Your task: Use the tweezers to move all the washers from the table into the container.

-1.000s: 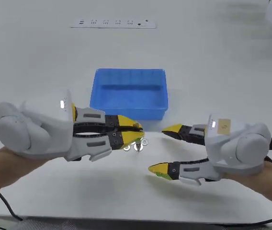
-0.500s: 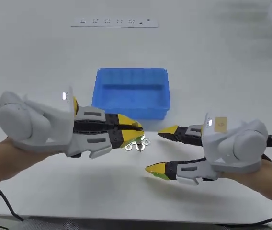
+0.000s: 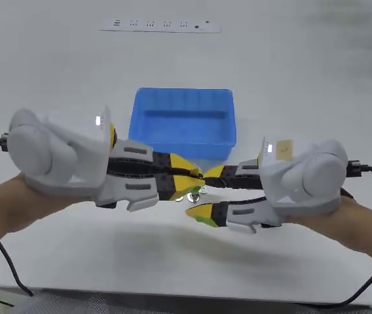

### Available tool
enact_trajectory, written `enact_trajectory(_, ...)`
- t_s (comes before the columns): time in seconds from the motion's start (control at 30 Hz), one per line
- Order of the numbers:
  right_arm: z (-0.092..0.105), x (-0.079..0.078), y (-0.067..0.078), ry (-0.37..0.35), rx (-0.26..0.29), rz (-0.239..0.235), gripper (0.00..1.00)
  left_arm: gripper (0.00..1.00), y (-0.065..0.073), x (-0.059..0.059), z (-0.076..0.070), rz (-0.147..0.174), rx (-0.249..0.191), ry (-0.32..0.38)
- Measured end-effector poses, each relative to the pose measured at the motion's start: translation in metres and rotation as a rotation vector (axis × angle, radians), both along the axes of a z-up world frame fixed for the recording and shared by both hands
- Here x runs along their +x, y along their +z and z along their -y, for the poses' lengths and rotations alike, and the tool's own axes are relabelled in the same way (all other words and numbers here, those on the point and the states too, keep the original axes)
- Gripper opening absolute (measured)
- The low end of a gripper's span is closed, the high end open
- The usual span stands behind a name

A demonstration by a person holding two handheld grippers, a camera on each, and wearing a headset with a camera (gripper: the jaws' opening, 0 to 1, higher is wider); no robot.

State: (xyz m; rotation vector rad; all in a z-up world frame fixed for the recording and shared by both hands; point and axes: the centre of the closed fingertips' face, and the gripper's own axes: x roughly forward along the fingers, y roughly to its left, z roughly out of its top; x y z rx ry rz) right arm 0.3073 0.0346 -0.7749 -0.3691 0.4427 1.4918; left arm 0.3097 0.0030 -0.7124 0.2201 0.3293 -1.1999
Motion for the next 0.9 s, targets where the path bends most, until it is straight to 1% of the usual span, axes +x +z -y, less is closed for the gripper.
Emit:
enact_trajectory(0.07, -0.0017, 0.0007, -0.0001, 0.006, -0.005, 0.012, 0.24, 0.07, -0.0001, 0.0011, -0.0019, -0.004, -0.006, 0.009)
enact_trajectory(0.13, -0.0039, 0.0001, 0.0017, 0.016, 0.01, 0.007, 0.22, 0.07, -0.0001, 0.0017, -0.0036, -0.011, -0.014, 0.018)
enact_trajectory(0.27, -0.0075, -0.0022, 0.0034, 0.046, 0.018, 0.007, 0.17, 0.07, -0.0002, 0.001, -0.0042, -0.018, -0.017, 0.019)
enact_trajectory(0.4, -0.0076, -0.0003, 0.0021, 0.055, 0.006, 0.03, 0.13, 0.07, -0.0007, -0.001, -0.0028, -0.02, -0.015, 0.009)
enact_trajectory(0.47, -0.0074, -0.0002, 0.002, 0.059, 0.005, 0.031, 0.13, 0.07, -0.0008, -0.0012, -0.0023, -0.019, -0.012, 0.007)
enact_trajectory(0.57, -0.0073, -0.001, 0.0012, 0.073, -0.004, 0.046, 0.12, 0.07, -0.0012, -0.0026, -0.0008, -0.013, 0.002, -0.006)
enact_trajectory(0.67, -0.0074, -0.001, 0.0011, 0.077, -0.009, 0.055, 0.11, 0.07, -0.0016, -0.0022, -0.001, -0.015, 0.005, -0.004)
enact_trajectory(0.7, -0.0078, -0.0007, 0.0012, 0.092, -0.016, 0.096, 0.11, 0.07, -0.0017, -0.002, -0.0011, -0.018, 0.004, -0.001)
enact_trajectory(0.73, -0.0076, -0.0009, 0.001, 0.097, -0.024, 0.118, 0.11, 0.07, -0.0019, -0.0022, -0.0011, -0.02, 0.006, 0.002)
enact_trajectory(0.77, -0.0078, -0.0023, 0.0009, 0.097, -0.027, 0.123, 0.11, 0.08, -0.0021, -0.0029, -0.0006, -0.019, 0.011, 0.0)
enact_trajectory(0.8, -0.0077, -0.0029, 0.0009, 0.096, -0.026, 0.123, 0.11, 0.08, -0.0029, -0.0043, 0.0, -0.01, 0.023, -0.007)
enact_trajectory(0.87, -0.0071, -0.0025, 0.0011, 0.098, -0.021, 0.131, 0.1, 0.08, -0.0039, -0.0053, -0.0002, -0.019, 0.02, -0.003)
enact_trajectory(0.9, -0.0072, -0.002, 0.0013, 0.095, -0.02, 0.13, 0.1, 0.08, -0.0037, -0.0043, -0.0005, -0.026, 0.011, 0.01)
